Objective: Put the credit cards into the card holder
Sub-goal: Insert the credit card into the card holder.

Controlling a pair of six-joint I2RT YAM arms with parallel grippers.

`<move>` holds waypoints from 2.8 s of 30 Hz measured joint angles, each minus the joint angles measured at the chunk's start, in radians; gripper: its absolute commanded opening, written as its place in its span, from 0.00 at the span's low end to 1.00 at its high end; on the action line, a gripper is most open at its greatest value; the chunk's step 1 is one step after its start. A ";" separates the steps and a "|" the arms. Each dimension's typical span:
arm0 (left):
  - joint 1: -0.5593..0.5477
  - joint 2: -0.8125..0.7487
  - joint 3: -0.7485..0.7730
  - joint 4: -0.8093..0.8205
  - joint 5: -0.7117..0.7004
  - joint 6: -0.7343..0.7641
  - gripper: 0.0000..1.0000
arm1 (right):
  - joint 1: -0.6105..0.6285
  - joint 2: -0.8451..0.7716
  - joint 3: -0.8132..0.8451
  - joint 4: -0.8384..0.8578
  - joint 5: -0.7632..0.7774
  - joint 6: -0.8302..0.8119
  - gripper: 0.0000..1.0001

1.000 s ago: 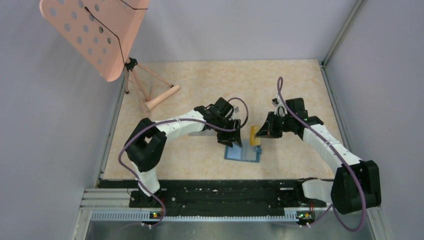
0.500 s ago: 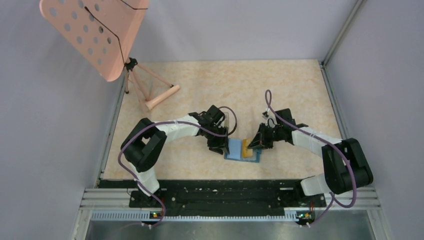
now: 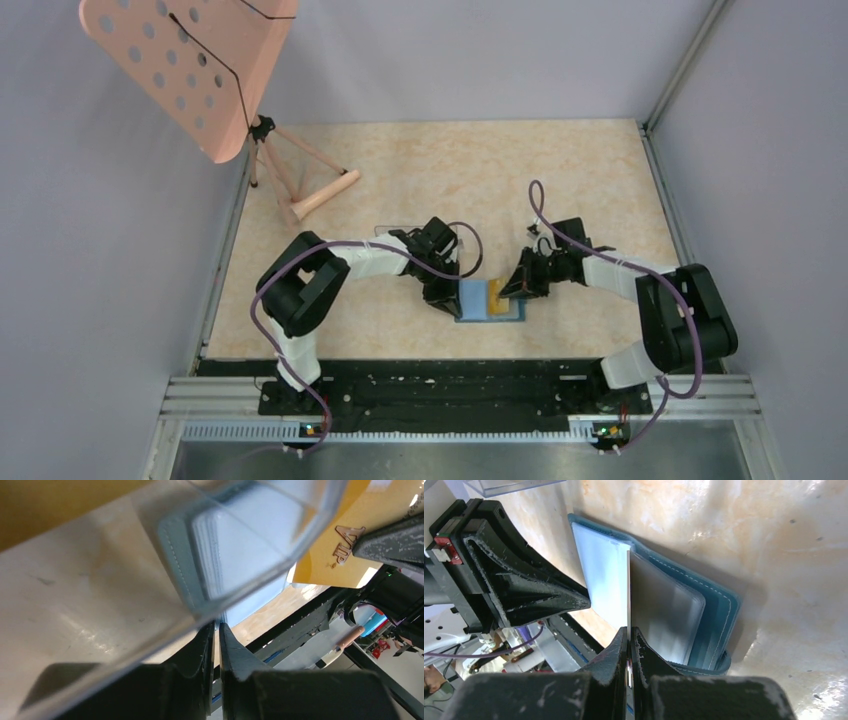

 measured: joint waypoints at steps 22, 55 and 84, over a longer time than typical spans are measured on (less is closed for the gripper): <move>-0.002 -0.005 0.011 -0.037 -0.049 -0.002 0.09 | -0.023 0.104 -0.007 0.054 -0.124 -0.043 0.00; -0.002 0.019 0.042 -0.075 -0.034 0.006 0.00 | -0.027 0.211 0.054 0.047 -0.206 -0.132 0.00; -0.002 0.031 0.063 -0.095 -0.039 0.022 0.00 | -0.034 0.200 -0.047 0.332 -0.197 0.044 0.00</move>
